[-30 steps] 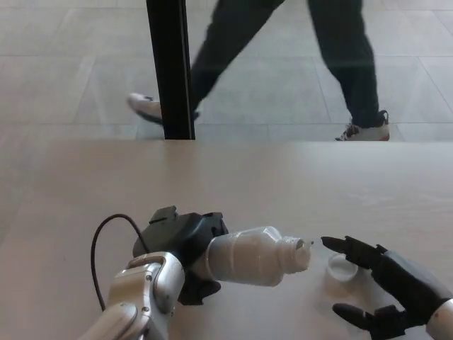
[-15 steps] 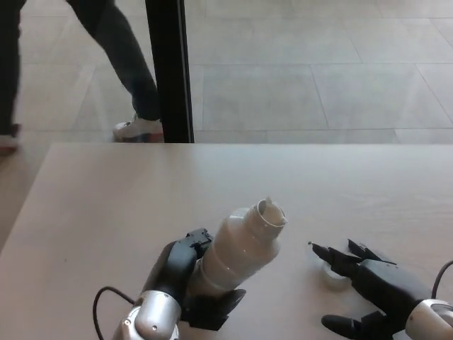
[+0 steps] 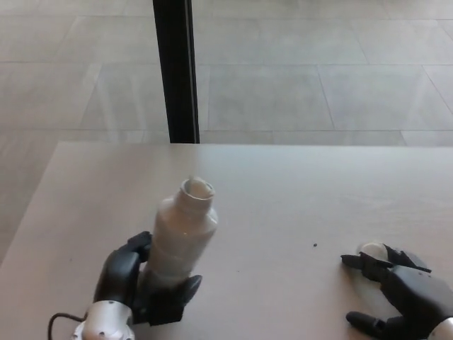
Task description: The robot uses its left hand to to lift the bottle kept on the middle of the desk and tilts it towards its right hand. It then uses its right hand to rotate its cap to open it and places the bottle and cap back on the desk
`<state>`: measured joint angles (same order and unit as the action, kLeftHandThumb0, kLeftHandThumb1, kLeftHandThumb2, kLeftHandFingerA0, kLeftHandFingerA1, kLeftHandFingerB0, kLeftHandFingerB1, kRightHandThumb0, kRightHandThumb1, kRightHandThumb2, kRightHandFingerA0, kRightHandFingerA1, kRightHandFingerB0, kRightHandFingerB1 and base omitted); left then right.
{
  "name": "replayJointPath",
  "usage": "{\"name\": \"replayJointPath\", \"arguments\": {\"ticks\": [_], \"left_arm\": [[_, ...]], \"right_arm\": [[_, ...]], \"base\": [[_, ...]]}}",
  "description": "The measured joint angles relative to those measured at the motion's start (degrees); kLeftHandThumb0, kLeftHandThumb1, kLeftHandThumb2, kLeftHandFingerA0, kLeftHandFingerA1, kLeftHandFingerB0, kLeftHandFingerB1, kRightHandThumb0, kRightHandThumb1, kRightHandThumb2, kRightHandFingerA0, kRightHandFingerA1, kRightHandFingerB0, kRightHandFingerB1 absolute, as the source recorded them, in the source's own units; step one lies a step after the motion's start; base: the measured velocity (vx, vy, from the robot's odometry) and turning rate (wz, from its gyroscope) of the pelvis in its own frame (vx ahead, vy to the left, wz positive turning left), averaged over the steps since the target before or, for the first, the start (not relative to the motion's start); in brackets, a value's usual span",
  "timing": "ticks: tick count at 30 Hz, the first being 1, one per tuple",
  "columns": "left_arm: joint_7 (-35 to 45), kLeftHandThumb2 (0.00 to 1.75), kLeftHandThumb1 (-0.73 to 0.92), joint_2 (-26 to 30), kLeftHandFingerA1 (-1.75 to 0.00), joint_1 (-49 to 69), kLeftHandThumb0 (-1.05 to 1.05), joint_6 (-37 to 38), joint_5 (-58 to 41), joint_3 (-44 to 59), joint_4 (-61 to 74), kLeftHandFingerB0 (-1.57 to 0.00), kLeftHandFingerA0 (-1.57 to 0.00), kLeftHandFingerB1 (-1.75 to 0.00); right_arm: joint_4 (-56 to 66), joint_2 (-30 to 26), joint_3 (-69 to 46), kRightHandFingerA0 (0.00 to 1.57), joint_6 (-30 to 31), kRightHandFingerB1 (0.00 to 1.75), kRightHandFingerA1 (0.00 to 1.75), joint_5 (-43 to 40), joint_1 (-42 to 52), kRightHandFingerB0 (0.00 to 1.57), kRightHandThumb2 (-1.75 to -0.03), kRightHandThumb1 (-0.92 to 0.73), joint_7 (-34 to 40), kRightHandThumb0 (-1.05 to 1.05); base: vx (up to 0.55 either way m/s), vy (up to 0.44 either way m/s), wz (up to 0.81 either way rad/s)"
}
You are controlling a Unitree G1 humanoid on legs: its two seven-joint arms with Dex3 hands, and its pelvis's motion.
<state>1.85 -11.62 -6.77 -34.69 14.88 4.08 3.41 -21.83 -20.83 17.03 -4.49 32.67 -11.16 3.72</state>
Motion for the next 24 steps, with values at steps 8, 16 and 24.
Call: {"name": "replayJointPath", "arguments": {"ticks": [8, 16, 24], "left_arm": [[-7.6, 0.62, 0.77, 0.8, -1.08, 1.0, -0.33, 6.5, 2.5, -5.3, -3.8, -0.61, -0.66, -0.75], [-14.0, 0.74, 0.65, 4.2, -0.88, 1.2, -0.27, 11.7, 7.9, -13.3, -8.0, -0.69, -0.67, -0.69], [-17.1, 0.64, 0.69, 8.4, -1.35, 0.9, -0.34, 13.7, 12.1, -18.5, -10.8, -0.77, -0.81, -1.0]], "right_arm": [[0.2, 0.7, -5.6, 0.19, -2.5, 0.49, 1.08, -1.2, 1.7, 0.6, -0.57, -0.67, 4.4, -0.42], [2.8, 3.1, -9.3, 0.21, -5.8, 0.44, 1.18, -3.5, 1.9, 0.63, -0.56, -0.67, 6.5, -0.41], [3.9, 5.0, -10.8, 0.0, -9.4, 0.35, 0.97, -4.6, 1.9, 0.34, -0.58, -0.65, 8.2, -0.52]], "base": [[0.0, 0.0, 0.0], [0.0, 0.0, 0.0], [0.0, 0.0, 0.0]]}}
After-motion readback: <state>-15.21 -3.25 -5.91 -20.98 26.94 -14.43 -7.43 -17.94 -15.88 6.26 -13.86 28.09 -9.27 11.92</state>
